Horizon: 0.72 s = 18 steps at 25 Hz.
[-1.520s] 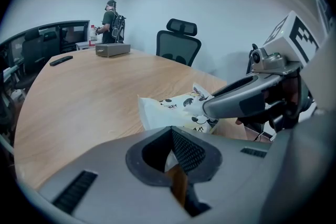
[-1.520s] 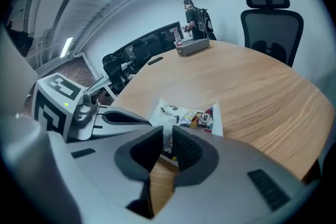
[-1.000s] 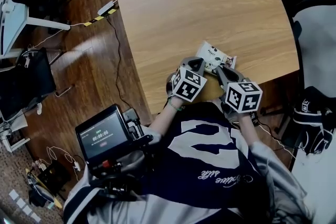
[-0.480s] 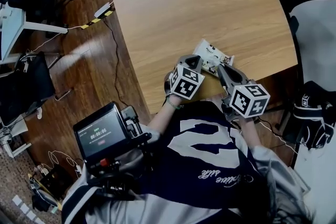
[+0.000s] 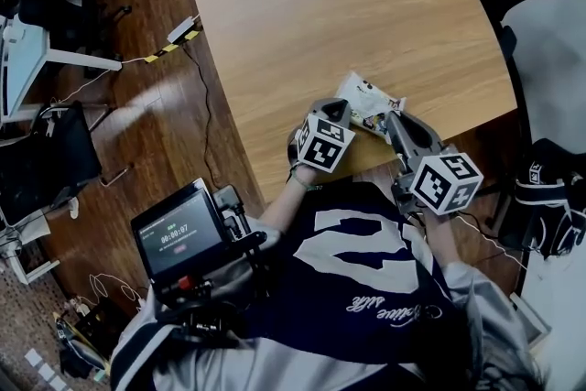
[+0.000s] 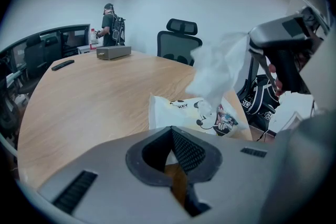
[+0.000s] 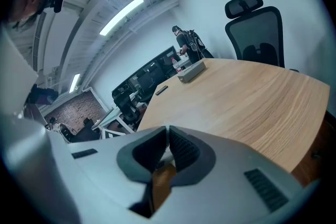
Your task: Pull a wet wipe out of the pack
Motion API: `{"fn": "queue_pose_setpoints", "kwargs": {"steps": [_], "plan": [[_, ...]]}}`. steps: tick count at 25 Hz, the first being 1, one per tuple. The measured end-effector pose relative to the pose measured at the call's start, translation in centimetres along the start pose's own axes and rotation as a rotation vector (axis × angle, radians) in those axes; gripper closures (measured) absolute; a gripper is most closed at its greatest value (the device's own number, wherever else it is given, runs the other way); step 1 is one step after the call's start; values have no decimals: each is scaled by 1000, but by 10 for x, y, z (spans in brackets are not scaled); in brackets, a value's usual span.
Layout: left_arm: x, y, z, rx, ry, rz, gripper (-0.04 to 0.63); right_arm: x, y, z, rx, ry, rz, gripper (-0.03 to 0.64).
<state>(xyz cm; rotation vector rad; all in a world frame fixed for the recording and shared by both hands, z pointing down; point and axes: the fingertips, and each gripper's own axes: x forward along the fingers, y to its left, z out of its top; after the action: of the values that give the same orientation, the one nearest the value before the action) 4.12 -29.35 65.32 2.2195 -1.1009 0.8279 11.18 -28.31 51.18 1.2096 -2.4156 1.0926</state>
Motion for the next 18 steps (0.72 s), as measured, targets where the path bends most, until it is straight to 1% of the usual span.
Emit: {"fn": "queue_pose_setpoints", "kwargs": {"steps": [3, 6, 8, 10, 11, 15, 18], "plan": [[-2, -1, -1, -1, -1, -4, 592, -14, 7, 16, -20, -55, 0, 601], [1, 4, -3, -7, -4, -31, 592, -18, 4, 26, -39, -91, -13, 601], [-2, 11, -2, -42, -13, -49, 592, -18, 3, 29, -47, -111, -13, 601], [-15, 8, 3, -95, -45, -56, 592, -30, 4, 29, -57, -129, -20, 601], [-23, 3, 6, -105, -68, -62, 592, -39, 5, 28, -60, -137, -28, 601], [-49, -12, 21, -82, -142, -82, 592, -67, -3, 18, -38, -160, -70, 603], [-65, -18, 22, -98, -150, -94, 592, -80, -14, 11, -7, -185, -96, 601]]}}
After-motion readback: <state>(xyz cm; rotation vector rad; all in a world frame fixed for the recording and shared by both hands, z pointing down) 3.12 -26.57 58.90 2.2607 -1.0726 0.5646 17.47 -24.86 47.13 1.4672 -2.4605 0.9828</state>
